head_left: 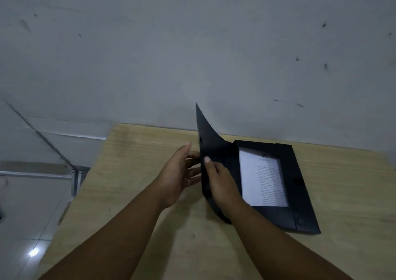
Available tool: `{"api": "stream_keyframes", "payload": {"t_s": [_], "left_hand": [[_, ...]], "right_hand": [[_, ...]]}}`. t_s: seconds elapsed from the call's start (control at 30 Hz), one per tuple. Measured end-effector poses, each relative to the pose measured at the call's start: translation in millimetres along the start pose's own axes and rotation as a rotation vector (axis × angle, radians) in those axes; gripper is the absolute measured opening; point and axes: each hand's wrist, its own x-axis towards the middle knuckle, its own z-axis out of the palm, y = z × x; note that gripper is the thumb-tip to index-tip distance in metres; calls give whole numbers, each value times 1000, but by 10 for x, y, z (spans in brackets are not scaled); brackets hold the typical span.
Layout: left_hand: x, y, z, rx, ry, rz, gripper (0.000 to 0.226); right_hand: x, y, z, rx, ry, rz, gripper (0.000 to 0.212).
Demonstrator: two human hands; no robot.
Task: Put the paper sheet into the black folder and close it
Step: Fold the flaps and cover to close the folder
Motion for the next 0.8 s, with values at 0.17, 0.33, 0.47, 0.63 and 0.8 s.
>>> {"api": "stream_keyframes", "payload": {"t_s": [0.17, 0.33, 0.47, 0.63, 0.8], "left_hand": [[6, -64, 656, 167, -67, 117, 47], [84, -290, 1278, 341, -145, 263, 38], [221, -559, 1638, 416, -200, 302, 26], [489, -990, 1842, 670, -148, 342, 22], [732, -1480, 1727, 1265, -71, 242, 67]], "right_hand": [[7, -140, -654, 272, -37, 134, 63], [12, -100, -1528, 257, -39, 134, 48], [63, 114, -2127, 147, 44, 137, 34], [199, 662, -2629, -98, 229, 122, 18], [349, 1267, -2862, -189, 301, 160, 29]]}}
